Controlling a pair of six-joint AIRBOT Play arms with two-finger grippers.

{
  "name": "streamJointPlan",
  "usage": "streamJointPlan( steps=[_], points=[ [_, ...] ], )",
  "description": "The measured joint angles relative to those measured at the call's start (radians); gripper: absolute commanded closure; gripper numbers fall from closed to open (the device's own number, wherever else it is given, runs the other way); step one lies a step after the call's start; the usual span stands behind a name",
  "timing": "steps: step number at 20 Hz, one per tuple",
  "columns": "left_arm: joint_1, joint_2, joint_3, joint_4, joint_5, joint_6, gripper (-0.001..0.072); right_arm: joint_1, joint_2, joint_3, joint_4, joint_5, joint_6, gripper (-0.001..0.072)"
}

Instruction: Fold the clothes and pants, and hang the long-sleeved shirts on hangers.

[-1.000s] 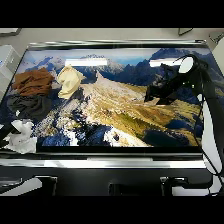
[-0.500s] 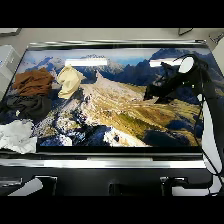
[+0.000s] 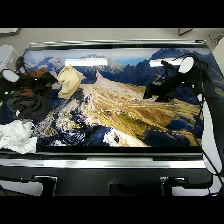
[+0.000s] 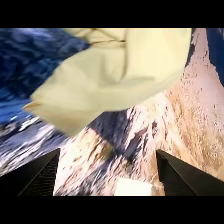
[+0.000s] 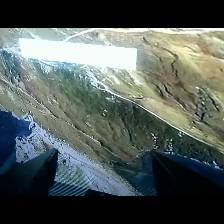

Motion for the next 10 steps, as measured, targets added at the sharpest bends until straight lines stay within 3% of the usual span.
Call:
streamJointPlan(
  steps=[10],
  points=[
    [-0.043,-0.214,0.083,0.064,0.209,-0.017,-0.0005,0.000,0.000,-0.001,0.000,-0.019,-0.001,0.0042]
  ],
)
